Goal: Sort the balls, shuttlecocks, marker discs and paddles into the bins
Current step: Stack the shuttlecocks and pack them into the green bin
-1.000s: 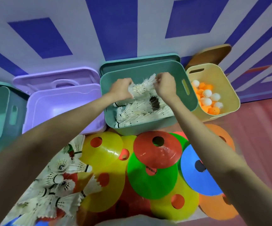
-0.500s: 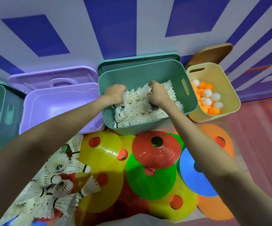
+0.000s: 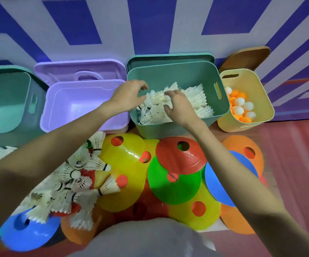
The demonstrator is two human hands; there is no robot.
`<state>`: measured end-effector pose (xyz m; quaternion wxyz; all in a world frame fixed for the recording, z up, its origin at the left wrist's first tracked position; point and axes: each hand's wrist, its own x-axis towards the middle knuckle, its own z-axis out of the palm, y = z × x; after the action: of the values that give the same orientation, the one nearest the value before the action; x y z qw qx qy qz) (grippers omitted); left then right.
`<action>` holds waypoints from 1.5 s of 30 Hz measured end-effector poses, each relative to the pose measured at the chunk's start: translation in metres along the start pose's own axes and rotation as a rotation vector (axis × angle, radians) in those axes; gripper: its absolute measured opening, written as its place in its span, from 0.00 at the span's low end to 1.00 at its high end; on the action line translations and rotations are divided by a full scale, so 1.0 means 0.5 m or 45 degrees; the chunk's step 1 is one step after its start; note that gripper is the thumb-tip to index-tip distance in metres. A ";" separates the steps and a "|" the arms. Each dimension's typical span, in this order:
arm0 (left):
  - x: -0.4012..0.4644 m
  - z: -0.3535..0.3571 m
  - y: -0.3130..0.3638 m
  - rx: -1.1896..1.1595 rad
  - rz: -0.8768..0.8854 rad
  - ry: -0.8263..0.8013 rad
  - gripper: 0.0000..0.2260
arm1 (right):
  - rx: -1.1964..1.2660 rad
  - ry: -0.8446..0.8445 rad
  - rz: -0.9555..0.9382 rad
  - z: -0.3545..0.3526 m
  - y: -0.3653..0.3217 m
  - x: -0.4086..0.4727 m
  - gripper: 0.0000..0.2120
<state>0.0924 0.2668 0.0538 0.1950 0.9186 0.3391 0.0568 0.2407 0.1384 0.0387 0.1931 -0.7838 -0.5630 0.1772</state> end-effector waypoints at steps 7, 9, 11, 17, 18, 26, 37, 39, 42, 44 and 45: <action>-0.193 -0.046 -0.081 -0.238 -0.033 0.141 0.12 | 0.088 0.073 -0.329 0.047 -0.105 -0.093 0.18; -0.254 -0.055 -0.109 -0.288 -0.111 0.180 0.12 | 0.089 0.054 -0.399 0.067 -0.138 -0.106 0.18; -0.297 -0.054 -0.130 -0.324 -0.184 0.195 0.12 | 0.087 0.052 -0.442 0.083 -0.154 -0.112 0.18; -0.449 -0.012 -0.205 -0.302 -0.474 0.297 0.12 | 0.095 -0.197 -0.482 0.187 -0.233 -0.148 0.18; -0.470 -0.003 -0.210 -0.307 -0.513 0.282 0.13 | 0.083 -0.254 -0.493 0.206 -0.242 -0.153 0.19; -0.553 0.057 -0.221 -0.142 -0.511 0.271 0.23 | -0.117 -0.615 -0.391 0.318 -0.287 -0.176 0.27; -0.536 0.074 -0.226 0.117 -0.402 0.265 0.05 | -0.185 -0.591 -0.378 0.366 -0.321 -0.174 0.19; -0.538 0.069 -0.229 0.013 -0.409 0.335 0.05 | -0.192 -0.556 -0.394 0.361 -0.318 -0.175 0.15; -0.544 0.055 -0.229 -0.221 -0.429 0.467 0.05 | -0.200 -0.493 -0.430 0.347 -0.300 -0.178 0.07; -0.550 0.043 -0.222 -0.383 -0.452 0.533 0.06 | -0.182 -0.466 -0.444 0.335 -0.283 -0.181 0.04; -0.554 0.040 -0.219 -0.447 -0.452 0.567 0.05 | -0.167 -0.458 -0.452 0.327 -0.275 -0.183 0.04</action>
<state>-0.1804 0.1579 -0.0001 0.2782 0.7626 0.5132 0.2788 0.0199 0.1083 -0.0279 0.0665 -0.6394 -0.7274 0.2401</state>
